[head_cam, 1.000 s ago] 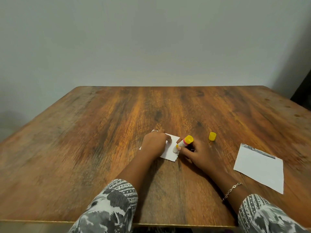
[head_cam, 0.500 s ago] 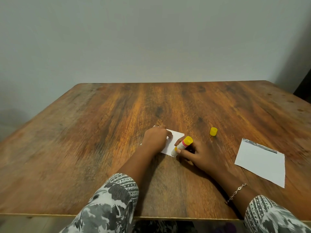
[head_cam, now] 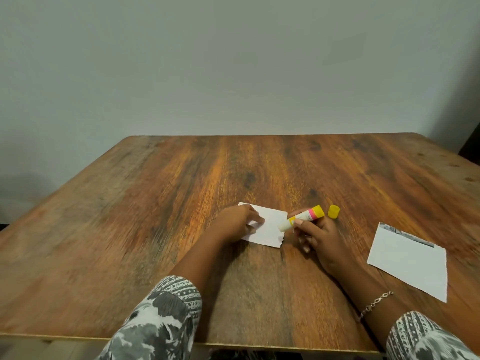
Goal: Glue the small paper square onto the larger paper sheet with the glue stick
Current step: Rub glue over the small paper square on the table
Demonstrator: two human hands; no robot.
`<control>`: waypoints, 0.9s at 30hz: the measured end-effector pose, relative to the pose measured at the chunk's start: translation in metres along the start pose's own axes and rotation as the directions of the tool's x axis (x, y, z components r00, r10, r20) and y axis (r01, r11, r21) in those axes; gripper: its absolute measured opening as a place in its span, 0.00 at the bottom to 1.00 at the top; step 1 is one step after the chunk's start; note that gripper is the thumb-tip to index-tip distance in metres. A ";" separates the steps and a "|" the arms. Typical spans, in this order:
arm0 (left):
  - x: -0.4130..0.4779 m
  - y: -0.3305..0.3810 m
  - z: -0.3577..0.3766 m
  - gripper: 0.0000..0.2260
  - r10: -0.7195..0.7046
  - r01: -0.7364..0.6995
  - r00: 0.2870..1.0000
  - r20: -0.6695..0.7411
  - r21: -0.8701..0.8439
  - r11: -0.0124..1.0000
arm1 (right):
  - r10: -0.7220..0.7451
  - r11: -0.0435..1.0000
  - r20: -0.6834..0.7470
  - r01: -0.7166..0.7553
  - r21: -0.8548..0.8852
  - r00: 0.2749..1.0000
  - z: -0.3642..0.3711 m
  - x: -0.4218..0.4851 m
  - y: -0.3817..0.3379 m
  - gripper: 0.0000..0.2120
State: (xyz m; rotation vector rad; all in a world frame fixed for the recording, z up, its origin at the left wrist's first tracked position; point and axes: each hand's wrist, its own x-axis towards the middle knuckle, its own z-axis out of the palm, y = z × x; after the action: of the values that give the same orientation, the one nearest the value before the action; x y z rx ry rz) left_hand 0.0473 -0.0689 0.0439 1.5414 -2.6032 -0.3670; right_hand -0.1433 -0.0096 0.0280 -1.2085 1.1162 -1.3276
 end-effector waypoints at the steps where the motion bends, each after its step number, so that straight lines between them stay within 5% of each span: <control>1: 0.000 0.002 0.001 0.18 -0.013 0.013 1.000 -0.023 0.009 1.000 | 0.006 1.000 -0.012 -0.006 0.005 1.000 -0.001 0.000 0.001 0.05; 11: 0.004 0.021 0.010 0.14 -0.200 0.205 0.962 -0.186 0.006 0.979 | -0.024 0.998 -0.200 0.013 -0.056 0.980 -0.003 0.003 0.006 0.04; 18: 0.003 0.023 0.022 0.13 -0.257 0.231 0.926 -0.275 -0.125 0.965 | -0.014 0.986 -0.139 -0.009 -0.166 0.990 -0.002 0.003 0.008 0.06; 27: 0.010 0.030 0.029 0.20 -0.329 0.319 0.891 -0.313 -0.083 0.944 | -0.022 0.992 -0.091 0.011 -0.122 0.996 0.000 0.001 0.004 0.06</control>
State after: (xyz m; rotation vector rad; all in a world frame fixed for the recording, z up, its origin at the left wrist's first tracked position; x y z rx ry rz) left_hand 0.0111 -0.0594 0.0230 1.8508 -2.0883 -0.1546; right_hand -0.1431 -0.0114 0.0240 -1.2578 1.2710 -1.3559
